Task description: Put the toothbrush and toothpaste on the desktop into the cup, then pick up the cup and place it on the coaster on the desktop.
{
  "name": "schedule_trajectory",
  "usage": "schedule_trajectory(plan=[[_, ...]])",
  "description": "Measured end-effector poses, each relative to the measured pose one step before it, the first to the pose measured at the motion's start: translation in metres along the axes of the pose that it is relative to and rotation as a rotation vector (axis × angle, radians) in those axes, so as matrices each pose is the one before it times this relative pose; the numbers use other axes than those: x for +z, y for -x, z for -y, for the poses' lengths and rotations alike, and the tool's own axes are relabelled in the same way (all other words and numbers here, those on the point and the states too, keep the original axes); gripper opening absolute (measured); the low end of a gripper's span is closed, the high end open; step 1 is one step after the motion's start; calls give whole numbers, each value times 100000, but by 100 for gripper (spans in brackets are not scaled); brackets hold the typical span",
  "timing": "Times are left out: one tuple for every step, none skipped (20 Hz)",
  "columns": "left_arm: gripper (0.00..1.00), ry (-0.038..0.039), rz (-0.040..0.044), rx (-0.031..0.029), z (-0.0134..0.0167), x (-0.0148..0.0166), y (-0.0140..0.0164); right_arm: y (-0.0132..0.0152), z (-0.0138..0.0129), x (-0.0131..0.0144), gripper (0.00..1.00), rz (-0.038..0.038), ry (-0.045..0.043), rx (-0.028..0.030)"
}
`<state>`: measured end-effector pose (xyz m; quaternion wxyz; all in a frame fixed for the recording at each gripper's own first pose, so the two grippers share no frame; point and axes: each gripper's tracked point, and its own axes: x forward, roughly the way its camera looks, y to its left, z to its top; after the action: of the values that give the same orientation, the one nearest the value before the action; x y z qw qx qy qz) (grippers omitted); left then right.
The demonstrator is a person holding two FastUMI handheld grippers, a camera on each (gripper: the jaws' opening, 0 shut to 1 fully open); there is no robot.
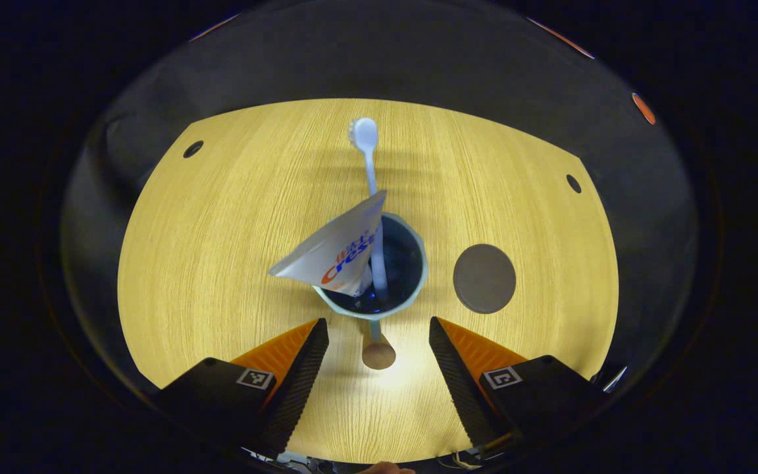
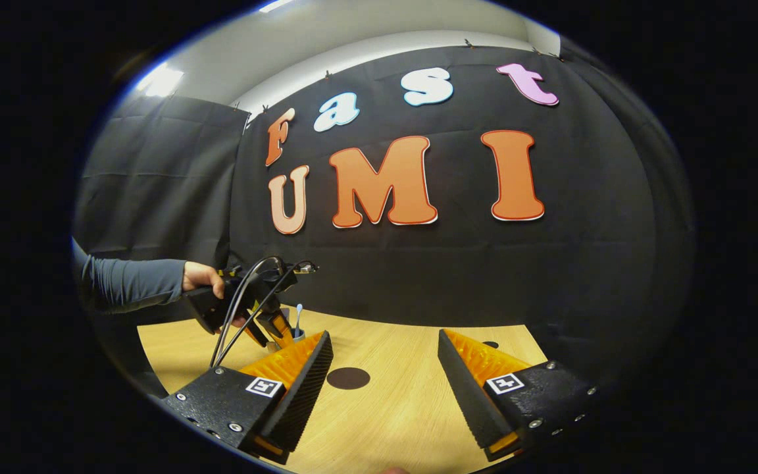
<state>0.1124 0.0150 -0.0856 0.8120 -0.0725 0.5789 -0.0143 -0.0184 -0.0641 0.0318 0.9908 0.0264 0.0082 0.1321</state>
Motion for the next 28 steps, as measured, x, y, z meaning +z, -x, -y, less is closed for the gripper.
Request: schedule_trajectory(plan=[[100,1164,-1521,948,-33,-191,-44,178,145,-288,97,-693,690,474],[99,803,-1582,187,199,-76,-162,64,-85,-85,97,-405,675,927],[91,646,-576,708,372,-208,80,161,171,-84,97,382,655,219],[85,760,-707,528,176,-17,-17,40,40,-144,97,179,411,175],[80,533,-608,321,176,27,31,79,-58,-46,97,-177,99,329],[76,790,-192,1222,-49,139,32,-35,68,-103,97,-434,-361,255],[72,1302,-162,-118,205,170,34,-155,41,-430,97,-997,-696,613],[59,1207,-99,-589,345,93,127,-77,46,-350,97,-955,-1141,234],[46,-74,581,-327,278,305,180,-127,-83,-286,97,-429,-1114,124],[43,595,646,433,-27,565,-159,-86,53,-227,100,-315,-1125,-370],[38,527,723,119,100,153,423,42,71,-439,97,-524,-1017,-142],[33,-1009,808,270,18,501,676,147,89,-211,97,-274,-861,-429],[33,-79,722,9,-5,497,-234,325,301,-271,97,50,-716,-324],[33,129,691,-250,28,604,175,274,114,-243,97,-101,-398,-49],[29,-459,281,-184,123,474,-172,23,145,-29,97,-242,-709,-217],[29,-526,171,-1107,148,621,130,110,141,-95,97,-196,-850,-38],[29,-975,1115,-611,204,795,263,121,-405,67,97,318,-270,-185],[29,-1631,1038,247,160,892,298,88,102,-12,97,20,-527,-232],[29,-766,1563,58,191,1050,322,52,141,-23,97,-120,-611,-625],[29,-1378,1285,222,317,1084,295,47,186,42,100,357,-686,-352],[29,-941,916,-208,414,1026,210,258,103,130,97,394,-920,-231],[29,-979,564,-689,562,1019,165,103,71,148,97,342,-904,-384],[29,-1062,474,-833,649,1042,90,130,96,-15,97,340,-716,-152],[29,-845,414,-883,-746,1457,-951,200,297,5,97,31,-575,-729],[29,-764,465,-741,1528,-1065,2324,29,239,40,97,-110,-455,-901],[29,-1359,548,-647,1009,-54,-199,183,313,84,97,5,-229,-1039],[29,-1132,715,-649,2133,315,-927,280,341,24,97,-8,-26,-859],[29,-1295,473,-489,800,174,261,264,186,102,97,-143,235,-542]])
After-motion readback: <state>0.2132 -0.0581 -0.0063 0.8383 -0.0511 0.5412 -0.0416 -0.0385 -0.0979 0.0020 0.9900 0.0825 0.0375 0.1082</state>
